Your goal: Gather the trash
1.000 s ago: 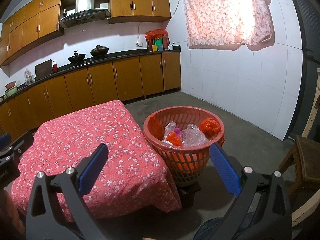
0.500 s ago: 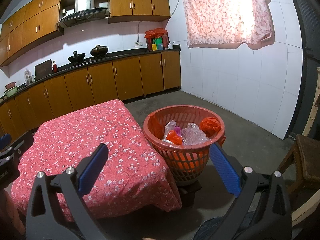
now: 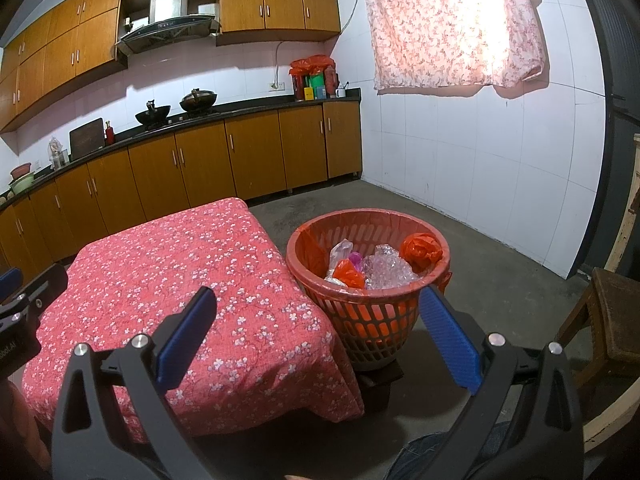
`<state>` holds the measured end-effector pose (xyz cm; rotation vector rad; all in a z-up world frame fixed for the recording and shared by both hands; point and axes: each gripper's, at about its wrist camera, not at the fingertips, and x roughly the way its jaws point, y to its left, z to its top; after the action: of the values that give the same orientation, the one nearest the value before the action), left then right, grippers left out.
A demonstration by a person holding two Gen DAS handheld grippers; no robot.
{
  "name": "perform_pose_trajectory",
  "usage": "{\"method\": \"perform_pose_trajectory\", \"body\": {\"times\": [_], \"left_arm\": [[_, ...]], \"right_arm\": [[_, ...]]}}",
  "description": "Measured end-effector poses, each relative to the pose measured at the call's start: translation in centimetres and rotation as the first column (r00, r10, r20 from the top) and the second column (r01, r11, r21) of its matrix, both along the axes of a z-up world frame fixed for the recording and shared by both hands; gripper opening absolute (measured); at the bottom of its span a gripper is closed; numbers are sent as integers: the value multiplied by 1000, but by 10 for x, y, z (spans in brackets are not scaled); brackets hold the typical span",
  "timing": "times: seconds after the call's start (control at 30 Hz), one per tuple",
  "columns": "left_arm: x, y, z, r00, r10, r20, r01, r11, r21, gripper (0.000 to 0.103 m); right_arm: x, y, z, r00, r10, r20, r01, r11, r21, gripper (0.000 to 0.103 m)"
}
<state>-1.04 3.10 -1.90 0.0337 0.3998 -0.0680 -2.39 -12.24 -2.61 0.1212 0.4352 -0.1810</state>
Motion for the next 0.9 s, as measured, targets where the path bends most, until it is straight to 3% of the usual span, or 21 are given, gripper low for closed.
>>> {"method": "perform_pose_trajectory", "body": {"times": [0.9], "left_arm": [[2, 0, -4, 1000, -1, -12, 1, 1000, -3, 101]], "right_arm": [[-2, 2, -2, 1000, 0, -2, 0, 1000, 4, 99]]}}
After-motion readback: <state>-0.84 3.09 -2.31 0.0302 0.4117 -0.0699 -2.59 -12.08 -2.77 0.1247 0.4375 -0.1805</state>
